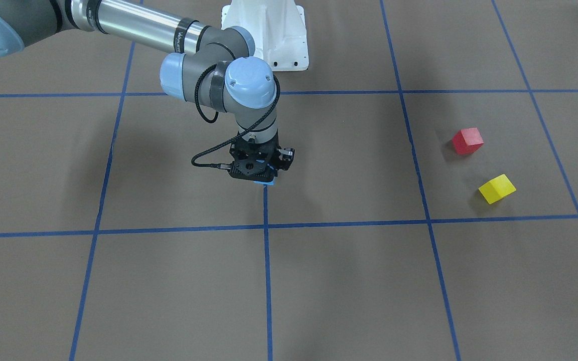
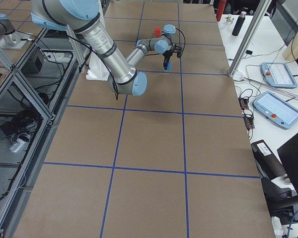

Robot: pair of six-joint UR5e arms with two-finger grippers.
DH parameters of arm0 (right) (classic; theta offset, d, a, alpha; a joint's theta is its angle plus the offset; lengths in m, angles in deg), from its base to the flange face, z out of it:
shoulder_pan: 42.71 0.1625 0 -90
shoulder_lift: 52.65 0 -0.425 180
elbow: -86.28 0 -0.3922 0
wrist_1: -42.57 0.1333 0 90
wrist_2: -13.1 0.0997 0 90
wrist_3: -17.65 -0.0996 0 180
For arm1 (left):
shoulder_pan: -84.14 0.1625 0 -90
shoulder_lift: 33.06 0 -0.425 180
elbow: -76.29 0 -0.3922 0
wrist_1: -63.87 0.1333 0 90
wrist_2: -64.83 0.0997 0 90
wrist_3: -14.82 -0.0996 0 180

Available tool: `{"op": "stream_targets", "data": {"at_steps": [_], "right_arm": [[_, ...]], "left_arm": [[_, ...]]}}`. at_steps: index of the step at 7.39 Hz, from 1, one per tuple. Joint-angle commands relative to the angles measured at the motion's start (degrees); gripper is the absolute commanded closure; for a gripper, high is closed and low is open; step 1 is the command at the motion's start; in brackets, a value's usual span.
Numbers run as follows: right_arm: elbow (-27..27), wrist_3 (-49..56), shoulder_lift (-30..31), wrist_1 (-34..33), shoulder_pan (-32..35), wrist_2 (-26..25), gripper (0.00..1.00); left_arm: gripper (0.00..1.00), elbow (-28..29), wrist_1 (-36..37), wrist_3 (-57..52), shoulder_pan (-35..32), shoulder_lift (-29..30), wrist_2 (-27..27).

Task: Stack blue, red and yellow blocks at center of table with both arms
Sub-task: 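Carry the blue cube with the right gripper toward the table center, then hold the blue cube above the table center with the right gripper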

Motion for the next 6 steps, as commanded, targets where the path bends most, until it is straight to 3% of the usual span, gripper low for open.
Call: {"op": "stream_targets", "data": {"at_steps": [1, 6], "right_arm": [[-1.3, 2.8, -0.2, 0.0, -0.3, -0.3, 1.00], [-2.1, 7.2, -0.3, 0.2, -0.3, -2.3, 1.00]], "left_arm": [[0.00, 0.0, 0.0, 0.0, 0.0, 0.0, 0.0], [0.00, -0.1, 0.0, 0.0, 0.0, 0.0, 0.0]]}}
